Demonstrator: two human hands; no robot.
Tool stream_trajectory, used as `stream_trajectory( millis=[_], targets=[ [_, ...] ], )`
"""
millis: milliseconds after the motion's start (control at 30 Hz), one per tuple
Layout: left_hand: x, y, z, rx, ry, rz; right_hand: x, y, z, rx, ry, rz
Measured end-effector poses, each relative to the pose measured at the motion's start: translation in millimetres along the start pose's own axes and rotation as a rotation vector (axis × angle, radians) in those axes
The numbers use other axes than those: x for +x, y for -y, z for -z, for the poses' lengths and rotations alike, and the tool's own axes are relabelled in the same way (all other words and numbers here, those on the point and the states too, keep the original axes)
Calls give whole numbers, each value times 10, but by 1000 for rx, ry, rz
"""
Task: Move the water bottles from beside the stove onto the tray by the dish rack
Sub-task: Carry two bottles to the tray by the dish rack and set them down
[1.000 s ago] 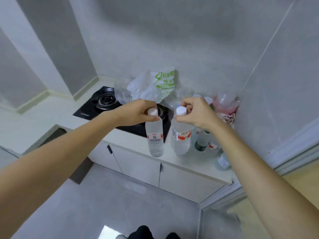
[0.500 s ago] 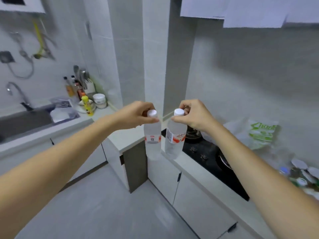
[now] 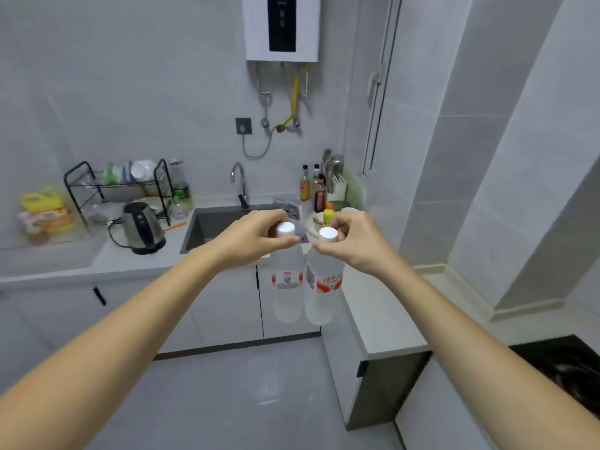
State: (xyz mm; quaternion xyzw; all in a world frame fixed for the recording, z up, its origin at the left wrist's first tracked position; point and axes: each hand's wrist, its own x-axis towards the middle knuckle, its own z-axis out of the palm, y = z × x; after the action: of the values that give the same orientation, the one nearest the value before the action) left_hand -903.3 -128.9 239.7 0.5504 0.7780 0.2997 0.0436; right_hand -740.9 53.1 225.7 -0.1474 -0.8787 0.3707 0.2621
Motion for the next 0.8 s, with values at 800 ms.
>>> stream_trajectory(
  millis=[800],
  targets=[
    [-1329, 3421, 2350, 86, -505, 774, 3270, 1701, -4281, 258, 533, 427]
  ],
)
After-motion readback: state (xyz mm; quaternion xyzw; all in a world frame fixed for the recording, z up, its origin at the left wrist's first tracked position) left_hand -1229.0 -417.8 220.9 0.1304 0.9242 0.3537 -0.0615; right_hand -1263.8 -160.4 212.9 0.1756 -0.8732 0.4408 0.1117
